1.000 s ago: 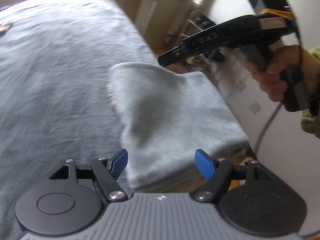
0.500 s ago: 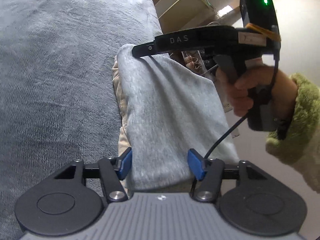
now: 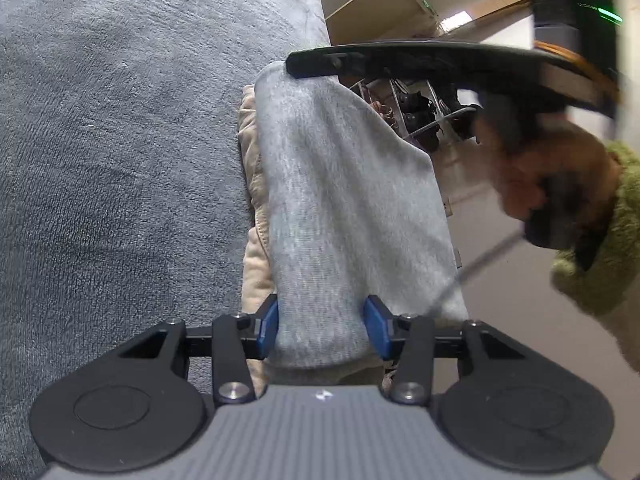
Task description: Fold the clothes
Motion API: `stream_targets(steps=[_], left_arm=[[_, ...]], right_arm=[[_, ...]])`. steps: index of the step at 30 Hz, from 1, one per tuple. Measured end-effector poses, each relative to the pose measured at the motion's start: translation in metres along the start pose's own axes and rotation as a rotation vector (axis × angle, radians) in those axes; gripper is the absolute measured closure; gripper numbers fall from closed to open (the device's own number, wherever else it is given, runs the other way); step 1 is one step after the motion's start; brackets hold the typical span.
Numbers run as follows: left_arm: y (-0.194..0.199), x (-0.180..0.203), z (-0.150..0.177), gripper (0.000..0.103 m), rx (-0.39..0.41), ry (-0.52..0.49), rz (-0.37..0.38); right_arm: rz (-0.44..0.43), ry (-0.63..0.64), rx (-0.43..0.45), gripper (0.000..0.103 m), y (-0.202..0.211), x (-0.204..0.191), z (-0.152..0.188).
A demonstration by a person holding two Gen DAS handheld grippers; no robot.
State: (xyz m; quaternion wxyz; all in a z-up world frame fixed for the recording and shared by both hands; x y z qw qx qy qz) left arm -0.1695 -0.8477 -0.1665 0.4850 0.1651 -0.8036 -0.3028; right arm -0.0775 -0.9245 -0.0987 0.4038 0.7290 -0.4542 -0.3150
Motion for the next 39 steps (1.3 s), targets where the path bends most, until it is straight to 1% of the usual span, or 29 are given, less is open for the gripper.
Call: stream_targets(steps=[2,3,4,5,6,7,9,11,13,16,19,20,22,24,25,28,30,32,35,36,37,39], left_arm=[[-0.001,-0.001,-0.001,0.056,0.001,-0.003,0.001],[-0.001,0.000,-0.001,0.056,0.003,-0.010,-0.001],[-0.002,0.000,0.000,0.056,0.006,-0.018,-0.004],[-0.002,0.001,0.000,0.056,0.010,-0.025,-0.009],[-0.002,0.000,0.000,0.055,0.014,-0.028,-0.014],[-0.003,0.000,-0.001,0.055,0.016,-0.029,-0.017],[-0.004,0.001,-0.002,0.054,0.016,-0.038,-0.021],[-0.006,0.002,-0.003,0.054,0.011,-0.053,-0.033],[-0.005,0.003,-0.004,0.052,0.012,-0.063,-0.047],[0.004,0.002,-0.009,0.052,0.030,-0.068,-0.079],[0.017,0.001,-0.018,0.052,0.058,-0.085,-0.124],[0.022,0.000,-0.015,0.052,0.064,-0.094,-0.141],[0.022,0.000,-0.027,0.052,0.074,-0.117,-0.176],[0.031,0.002,-0.026,0.052,0.073,-0.149,-0.186],[0.028,0.005,-0.029,0.052,0.069,-0.174,-0.190],[0.006,0.022,-0.038,0.052,0.056,-0.290,-0.209],[-0.005,0.029,-0.039,0.052,0.044,-0.325,-0.232],[-0.007,0.035,-0.041,0.052,0.047,-0.344,-0.255],[-0.006,0.043,-0.055,0.052,0.084,-0.354,-0.270],[-0.006,0.045,-0.062,0.052,0.095,-0.358,-0.275],[-0.007,0.048,-0.068,0.052,0.105,-0.364,-0.278],[-0.013,0.054,-0.082,0.052,0.122,-0.384,-0.275]], right_arm=[[-0.064,0.171,-0.061,0.076,-0.003,-0.031,0.014],[-0.071,0.250,-0.093,0.077,-0.009,-0.040,0.023],[-0.045,0.313,-0.113,0.077,-0.018,-0.042,0.030],[-0.006,0.337,-0.115,0.078,-0.027,-0.036,0.032],[0.019,0.310,-0.094,0.082,-0.033,-0.025,0.027],[0.035,0.239,-0.060,0.091,-0.034,-0.013,0.018],[0.070,0.100,0.011,0.095,-0.034,0.012,0.001],[0.132,0.007,0.085,0.091,-0.020,0.032,-0.009],[0.232,-0.030,0.113,0.091,0.000,0.051,-0.008],[0.271,-0.159,0.130,0.091,0.043,0.075,0.013],[0.301,-0.260,0.117,0.090,0.084,0.090,0.050],[0.308,-0.294,0.106,0.090,0.090,0.091,0.066],[0.316,-0.352,0.080,0.090,0.099,0.092,0.096],[0.319,-0.405,0.069,0.090,0.100,0.094,0.121],[0.320,-0.433,0.071,0.090,0.097,0.096,0.130],[0.317,-0.538,0.143,0.090,0.087,0.109,0.144],[0.284,-0.628,0.225,0.090,0.079,0.125,0.145],[0.267,-0.697,0.277,0.090,0.072,0.140,0.145],[0.376,-0.723,0.243,0.090,0.066,0.161,0.153],[0.398,-0.736,0.243,0.090,0.070,0.165,0.155],[0.404,-0.760,0.256,0.089,0.077,0.167,0.158],[0.365,-0.811,0.305,0.088,0.096,0.163,0.163]])
Point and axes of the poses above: each gripper's, at about its wrist camera, not at the fingertips, and y roughly against the way its jaws point, x to its right, z to its underside, the point moved 9 cm from there along -y, roughly the way its jaws point, and after that the axes turned 6 degrees about -y, right-handed, at the moved point
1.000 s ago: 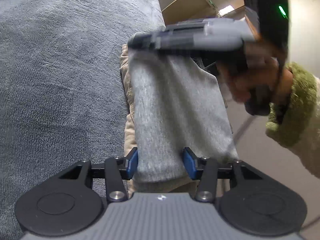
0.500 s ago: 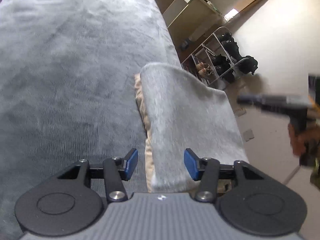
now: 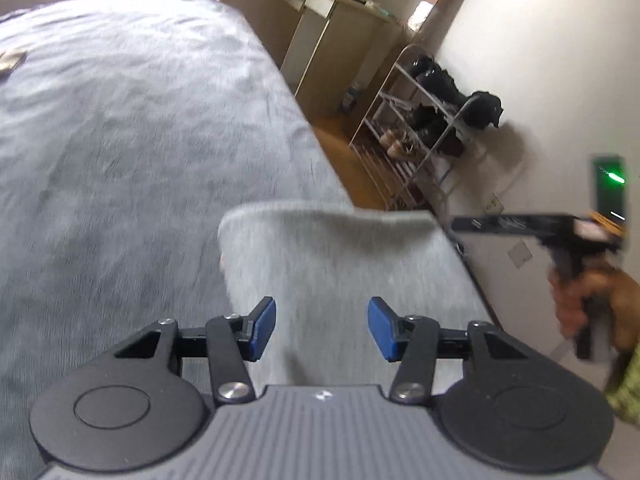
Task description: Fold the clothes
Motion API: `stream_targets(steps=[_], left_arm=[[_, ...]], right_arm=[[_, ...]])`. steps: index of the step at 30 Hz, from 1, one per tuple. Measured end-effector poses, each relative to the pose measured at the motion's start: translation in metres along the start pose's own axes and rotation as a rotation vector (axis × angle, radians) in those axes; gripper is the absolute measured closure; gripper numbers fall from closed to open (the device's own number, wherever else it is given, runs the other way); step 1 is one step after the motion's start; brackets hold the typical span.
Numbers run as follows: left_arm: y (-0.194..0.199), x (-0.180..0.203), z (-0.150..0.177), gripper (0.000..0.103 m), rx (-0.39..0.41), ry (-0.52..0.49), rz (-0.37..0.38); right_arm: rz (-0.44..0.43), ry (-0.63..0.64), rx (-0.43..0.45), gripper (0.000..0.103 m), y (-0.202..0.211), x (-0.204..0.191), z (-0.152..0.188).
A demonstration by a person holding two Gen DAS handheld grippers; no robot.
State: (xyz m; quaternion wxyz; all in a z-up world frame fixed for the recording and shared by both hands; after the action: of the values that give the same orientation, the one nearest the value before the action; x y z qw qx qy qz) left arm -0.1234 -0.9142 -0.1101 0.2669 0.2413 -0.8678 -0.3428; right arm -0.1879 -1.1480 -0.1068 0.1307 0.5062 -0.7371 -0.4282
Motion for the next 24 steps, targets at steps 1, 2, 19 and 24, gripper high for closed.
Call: stream_targets(steps=[1,2,19,24], left_arm=[[-0.005,0.003,-0.008,0.052,0.011,-0.018,0.003],[-0.011,0.006,-0.015,0.052,0.022,-0.037,0.006],[-0.016,0.006,-0.028,0.047,0.001,-0.066,-0.013],[0.012,0.038,0.029,0.046,-0.093,-0.167,0.019]], right_arm=[[-0.044,-0.011,0.013,0.088,0.010,-0.002,0.001],[-0.081,0.002,0.022,0.088,0.018,-0.008,0.001],[-0.118,0.006,-0.044,0.089,0.041,-0.022,0.025],[-0.162,0.153,-0.194,0.089,0.061,-0.051,0.081]])
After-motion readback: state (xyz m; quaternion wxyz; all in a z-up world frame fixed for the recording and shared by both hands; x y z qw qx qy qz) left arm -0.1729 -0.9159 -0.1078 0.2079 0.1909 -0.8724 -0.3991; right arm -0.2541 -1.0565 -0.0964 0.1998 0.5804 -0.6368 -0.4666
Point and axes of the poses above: each gripper's, at about its wrist camera, not at the fingertips, and y roughly against the way its jaws point, x to its right, z to its underside, the point moved 9 cm from there along -y, roughly the way its jaws point, and after that the axes turned 6 degrees about -y, right-handed, at the moved point
